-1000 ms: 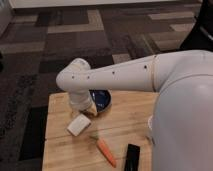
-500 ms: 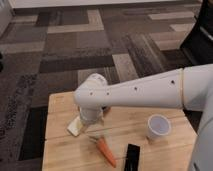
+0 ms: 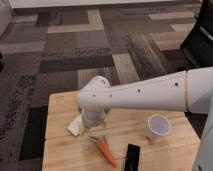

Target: Place the pepper on the white sponge

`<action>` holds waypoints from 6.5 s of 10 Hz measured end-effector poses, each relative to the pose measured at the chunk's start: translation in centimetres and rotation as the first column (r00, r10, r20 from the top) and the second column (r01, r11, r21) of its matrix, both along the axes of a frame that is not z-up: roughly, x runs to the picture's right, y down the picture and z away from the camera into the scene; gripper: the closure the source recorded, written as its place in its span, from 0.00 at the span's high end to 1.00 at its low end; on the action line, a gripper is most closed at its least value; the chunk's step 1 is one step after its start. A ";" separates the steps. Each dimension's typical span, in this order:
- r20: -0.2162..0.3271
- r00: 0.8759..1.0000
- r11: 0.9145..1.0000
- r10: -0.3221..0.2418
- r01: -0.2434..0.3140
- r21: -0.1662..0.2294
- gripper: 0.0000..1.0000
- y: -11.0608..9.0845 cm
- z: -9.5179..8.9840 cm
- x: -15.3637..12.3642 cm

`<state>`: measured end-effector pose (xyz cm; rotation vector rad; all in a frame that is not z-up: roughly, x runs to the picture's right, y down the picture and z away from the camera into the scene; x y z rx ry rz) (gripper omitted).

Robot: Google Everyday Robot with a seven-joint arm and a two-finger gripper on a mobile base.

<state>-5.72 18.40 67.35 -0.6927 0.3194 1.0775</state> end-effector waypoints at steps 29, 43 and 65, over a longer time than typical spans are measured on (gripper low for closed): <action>-0.044 0.992 0.993 -0.120 0.121 0.004 0.00 0.4 -0.5 -0.6; 0.037 0.943 0.939 -0.330 0.324 0.118 0.00 -2.7 3.2 -7.2; 0.045 0.952 0.950 -0.303 0.298 0.097 0.01 -0.2 6.7 -6.8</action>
